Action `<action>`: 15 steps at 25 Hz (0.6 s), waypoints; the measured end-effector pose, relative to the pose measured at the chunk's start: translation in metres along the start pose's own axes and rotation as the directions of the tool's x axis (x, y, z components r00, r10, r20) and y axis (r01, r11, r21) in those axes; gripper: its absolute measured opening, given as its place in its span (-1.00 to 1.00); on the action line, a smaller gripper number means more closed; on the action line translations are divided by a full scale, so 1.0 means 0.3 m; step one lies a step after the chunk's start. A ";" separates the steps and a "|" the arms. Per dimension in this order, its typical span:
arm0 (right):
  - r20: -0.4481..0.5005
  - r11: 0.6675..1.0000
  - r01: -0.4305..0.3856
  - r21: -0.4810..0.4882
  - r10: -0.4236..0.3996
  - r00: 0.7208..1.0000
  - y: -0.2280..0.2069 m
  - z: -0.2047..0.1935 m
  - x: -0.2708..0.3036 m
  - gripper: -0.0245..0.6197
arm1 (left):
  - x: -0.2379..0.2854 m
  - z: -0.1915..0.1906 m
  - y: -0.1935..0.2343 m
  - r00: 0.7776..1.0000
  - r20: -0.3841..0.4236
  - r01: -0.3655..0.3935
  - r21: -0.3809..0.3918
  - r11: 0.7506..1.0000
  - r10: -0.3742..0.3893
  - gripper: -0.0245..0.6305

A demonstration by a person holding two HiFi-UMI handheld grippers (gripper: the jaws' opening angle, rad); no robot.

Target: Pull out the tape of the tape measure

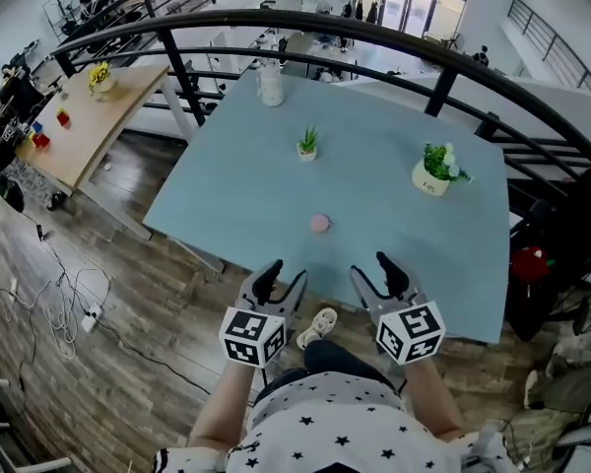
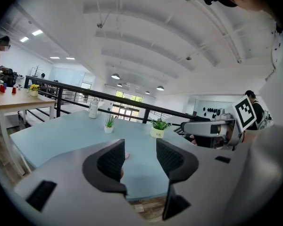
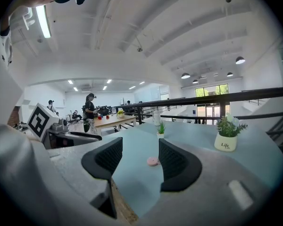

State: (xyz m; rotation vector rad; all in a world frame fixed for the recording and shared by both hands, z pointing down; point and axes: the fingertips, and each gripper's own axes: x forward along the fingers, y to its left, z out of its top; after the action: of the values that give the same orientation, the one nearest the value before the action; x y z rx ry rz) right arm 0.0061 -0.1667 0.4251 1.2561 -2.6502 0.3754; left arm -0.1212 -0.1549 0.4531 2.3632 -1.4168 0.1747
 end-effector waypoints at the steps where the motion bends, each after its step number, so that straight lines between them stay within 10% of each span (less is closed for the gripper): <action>1: 0.004 1.000 0.003 0.002 -0.003 1.000 -0.020 0.012 0.024 -0.23 | 0.030 0.008 0.013 1.000 -0.005 0.008 0.005 1.000 -0.008 -0.35; 15: -0.017 1.000 0.023 0.022 -0.023 1.000 -0.217 0.107 0.249 -0.23 | 0.369 0.043 0.104 0.987 -0.132 0.102 0.079 0.992 -0.091 -0.26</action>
State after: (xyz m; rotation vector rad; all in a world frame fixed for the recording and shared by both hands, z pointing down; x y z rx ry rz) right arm 0.0081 -0.2708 0.4246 1.2830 -2.6229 0.4106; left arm -0.0959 -0.2640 0.4818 2.4357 -1.2557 0.3612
